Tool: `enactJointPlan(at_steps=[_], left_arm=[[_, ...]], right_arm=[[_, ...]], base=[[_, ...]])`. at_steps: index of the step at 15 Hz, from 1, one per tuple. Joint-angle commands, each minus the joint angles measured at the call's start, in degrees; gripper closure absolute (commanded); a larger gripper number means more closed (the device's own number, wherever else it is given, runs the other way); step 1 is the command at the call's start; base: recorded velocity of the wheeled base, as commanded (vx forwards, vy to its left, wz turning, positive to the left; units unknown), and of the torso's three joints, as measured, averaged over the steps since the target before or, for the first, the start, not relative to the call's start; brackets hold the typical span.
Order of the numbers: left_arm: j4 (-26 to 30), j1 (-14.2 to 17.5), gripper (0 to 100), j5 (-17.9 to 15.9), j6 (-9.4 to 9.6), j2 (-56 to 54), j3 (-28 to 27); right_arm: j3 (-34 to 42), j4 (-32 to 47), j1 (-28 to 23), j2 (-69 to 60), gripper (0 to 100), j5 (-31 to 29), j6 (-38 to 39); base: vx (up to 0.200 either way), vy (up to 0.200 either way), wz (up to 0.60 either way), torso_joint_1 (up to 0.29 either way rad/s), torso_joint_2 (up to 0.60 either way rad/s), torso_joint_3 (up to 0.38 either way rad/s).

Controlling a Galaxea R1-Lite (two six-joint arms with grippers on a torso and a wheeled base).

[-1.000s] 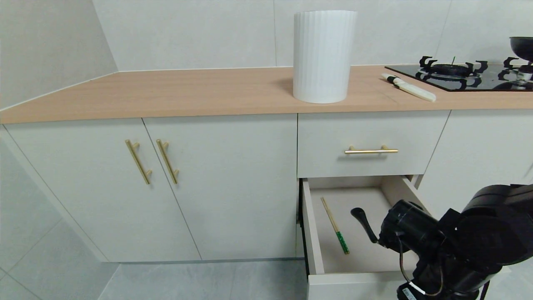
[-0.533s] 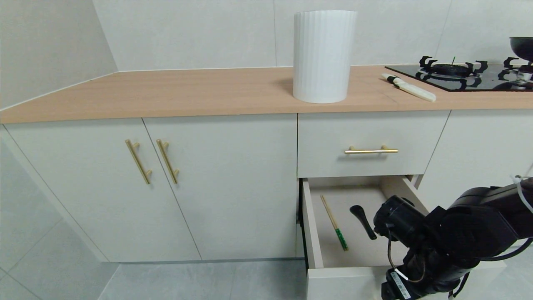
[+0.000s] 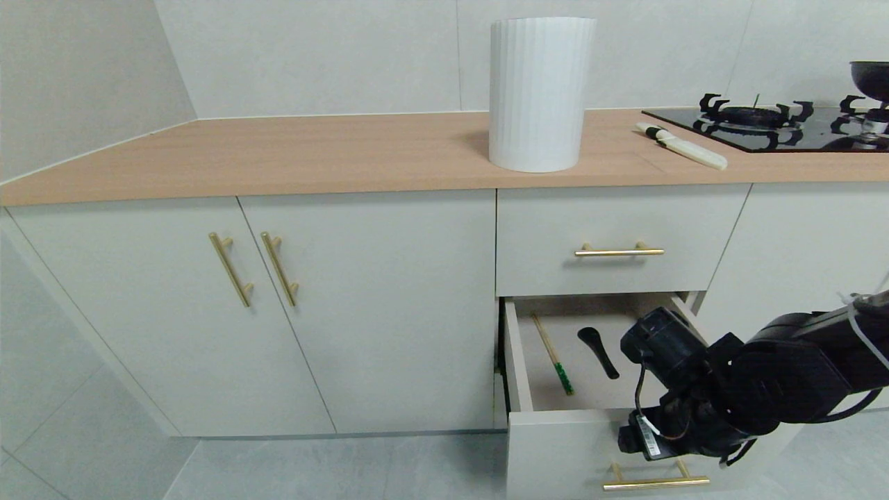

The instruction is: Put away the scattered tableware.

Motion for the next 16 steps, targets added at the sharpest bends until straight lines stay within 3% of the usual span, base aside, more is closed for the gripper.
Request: enactJointPlan(at_steps=[1,8,16], left_arm=[[0.0,0.0,0,0.1,0.00,0.0,0.0],[0.0,0.0,0,0.0,0.00,0.0,0.0],[0.0,0.0,0,0.0,0.00,0.0,0.0]], right_arm=[[0.2,-1.9,-0.9,0.5,0,0.0,0.0],[0.7,-19.2,-3.7,6.1,0,-0.9,-0.1],[4.7,-45.0,-6.0,13.4,0,-2.6,-0.4]], base=[[0.000,0.000,0.00,0.000,0.00,0.000],[0.000,0.000,0.00,0.000,0.00,0.000],[0.000,0.000,0.00,0.000,0.00,0.000]])
